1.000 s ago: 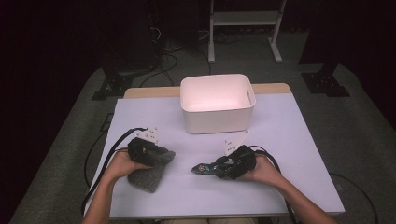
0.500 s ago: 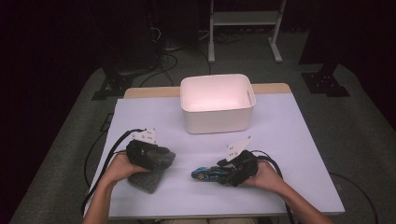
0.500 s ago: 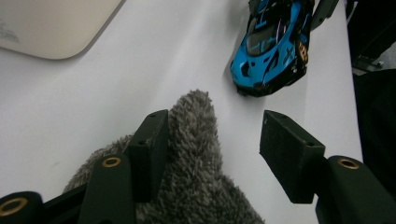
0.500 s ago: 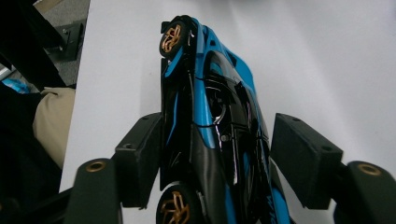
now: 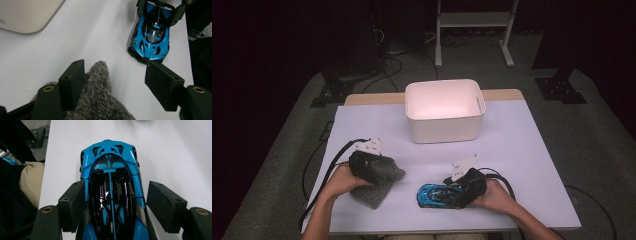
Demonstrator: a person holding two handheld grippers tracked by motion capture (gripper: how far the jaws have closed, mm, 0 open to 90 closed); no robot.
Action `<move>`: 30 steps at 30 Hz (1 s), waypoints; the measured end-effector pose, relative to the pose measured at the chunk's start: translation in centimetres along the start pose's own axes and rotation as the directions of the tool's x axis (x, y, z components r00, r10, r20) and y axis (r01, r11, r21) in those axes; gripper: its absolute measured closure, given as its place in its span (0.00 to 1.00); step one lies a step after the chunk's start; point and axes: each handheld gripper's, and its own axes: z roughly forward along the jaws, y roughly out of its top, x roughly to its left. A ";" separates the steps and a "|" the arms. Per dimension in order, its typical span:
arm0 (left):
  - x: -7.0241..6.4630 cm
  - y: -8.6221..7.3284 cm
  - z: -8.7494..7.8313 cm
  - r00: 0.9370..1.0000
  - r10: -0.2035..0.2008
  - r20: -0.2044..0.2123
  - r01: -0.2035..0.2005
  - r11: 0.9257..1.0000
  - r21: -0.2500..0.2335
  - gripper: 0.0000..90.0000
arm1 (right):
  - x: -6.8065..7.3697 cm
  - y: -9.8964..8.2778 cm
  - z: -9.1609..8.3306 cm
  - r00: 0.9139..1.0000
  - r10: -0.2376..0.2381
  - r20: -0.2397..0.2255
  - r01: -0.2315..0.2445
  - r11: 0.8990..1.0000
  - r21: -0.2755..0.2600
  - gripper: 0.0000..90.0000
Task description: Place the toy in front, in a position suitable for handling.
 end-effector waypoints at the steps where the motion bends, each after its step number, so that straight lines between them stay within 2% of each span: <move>1: 0.0 0.0 0.1 1.000 0.002 -0.002 -0.002 1.000 0.005 0.35 | 0.0 0.0 0.0 1.000 0.000 -0.002 0.000 1.000 0.000 0.33; 7: -0.2 0.0 0.1 1.000 0.013 -0.016 -0.013 1.000 -0.011 0.33 | -0.2 0.2 -0.4 1.000 0.008 -0.022 -0.009 1.000 -0.029 0.29; 14: -0.5 -0.1 0.2 0.999 0.024 -0.035 -0.025 0.999 -0.021 0.31 | -0.9 0.2 -1.3 1.000 0.020 -0.011 -0.020 0.999 -0.041 0.26; 19: -0.8 -0.1 0.1 0.998 0.036 -0.041 -0.038 0.999 -0.030 0.31 | -1.4 0.0 -2.1 0.999 0.047 -0.009 -0.048 0.996 -0.075 0.26; 21: -0.9 0.0 0.1 0.998 0.036 -0.042 -0.037 0.999 -0.034 0.30 | -1.6 0.0 -2.2 0.999 0.043 -0.007 -0.044 0.996 -0.081 0.26; 23: -0.9 0.0 0.0 0.998 0.034 -0.044 -0.036 0.999 -0.038 0.30 | -1.9 0.3 -2.5 0.999 0.035 0.001 -0.035 0.997 -0.065 0.26; 26: -1.0 0.0 -0.2 0.998 0.039 -0.049 -0.042 0.998 -0.047 0.29 | -2.3 0.8 -3.1 0.999 0.037 0.001 -0.036 0.996 -0.086 0.26; 30: -1.1 -0.2 -0.2 0.998 0.032 -0.054 -0.035 0.998 -0.059 0.29 | -3.0 1.5 -3.9 0.999 0.036 0.010 -0.035 0.996 -0.083 0.26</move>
